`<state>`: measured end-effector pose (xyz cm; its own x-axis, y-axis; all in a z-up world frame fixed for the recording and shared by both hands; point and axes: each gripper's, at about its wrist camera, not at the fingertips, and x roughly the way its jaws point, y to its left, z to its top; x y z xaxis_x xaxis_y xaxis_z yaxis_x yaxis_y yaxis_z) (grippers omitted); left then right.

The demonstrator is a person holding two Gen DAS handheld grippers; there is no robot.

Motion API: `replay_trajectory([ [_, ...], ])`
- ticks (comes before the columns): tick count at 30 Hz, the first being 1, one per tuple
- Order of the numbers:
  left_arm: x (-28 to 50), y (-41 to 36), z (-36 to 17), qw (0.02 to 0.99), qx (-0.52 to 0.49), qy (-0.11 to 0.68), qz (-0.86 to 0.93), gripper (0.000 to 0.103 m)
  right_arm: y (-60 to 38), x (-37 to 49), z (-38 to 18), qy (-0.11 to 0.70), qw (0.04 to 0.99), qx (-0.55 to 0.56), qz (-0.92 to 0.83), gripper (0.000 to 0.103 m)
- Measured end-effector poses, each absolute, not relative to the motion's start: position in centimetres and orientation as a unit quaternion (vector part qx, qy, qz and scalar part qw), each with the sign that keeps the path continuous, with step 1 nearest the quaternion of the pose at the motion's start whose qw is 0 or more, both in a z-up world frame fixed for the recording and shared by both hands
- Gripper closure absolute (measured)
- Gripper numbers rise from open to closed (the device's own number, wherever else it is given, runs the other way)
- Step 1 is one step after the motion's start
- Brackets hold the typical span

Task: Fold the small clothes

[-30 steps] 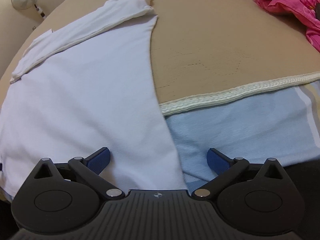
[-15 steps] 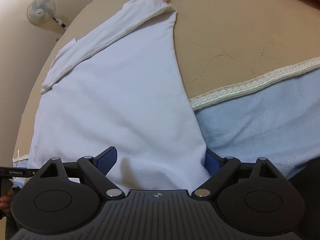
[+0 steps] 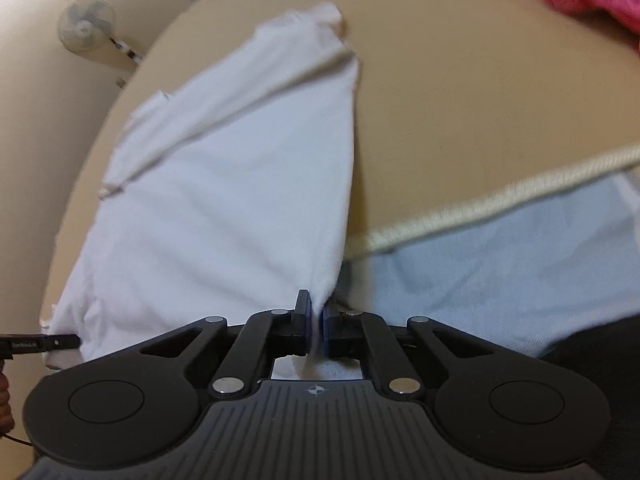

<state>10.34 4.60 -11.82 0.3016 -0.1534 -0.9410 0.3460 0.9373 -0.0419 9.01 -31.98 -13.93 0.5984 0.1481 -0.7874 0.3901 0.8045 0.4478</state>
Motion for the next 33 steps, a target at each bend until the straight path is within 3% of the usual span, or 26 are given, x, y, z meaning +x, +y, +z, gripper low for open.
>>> replay_trajectory([
  [10,5.9,5.8,-8.1,0.825,0.087,0.528,-0.181,0.096,-31.7,4.4,-9.0,0.398,0.863,0.309,-0.051,0.099],
  [21,-1.7,8.3,-8.9,0.803,0.099,0.557,-0.185,0.096,-29.8,-3.1,-8.3,0.414,0.844,0.339,-0.045,0.099],
  [33,-1.5,7.7,-8.8,0.8,0.09,0.565,-0.18,0.096,-28.8,-3.0,-9.3,0.43,0.831,0.351,-0.047,0.099],
])
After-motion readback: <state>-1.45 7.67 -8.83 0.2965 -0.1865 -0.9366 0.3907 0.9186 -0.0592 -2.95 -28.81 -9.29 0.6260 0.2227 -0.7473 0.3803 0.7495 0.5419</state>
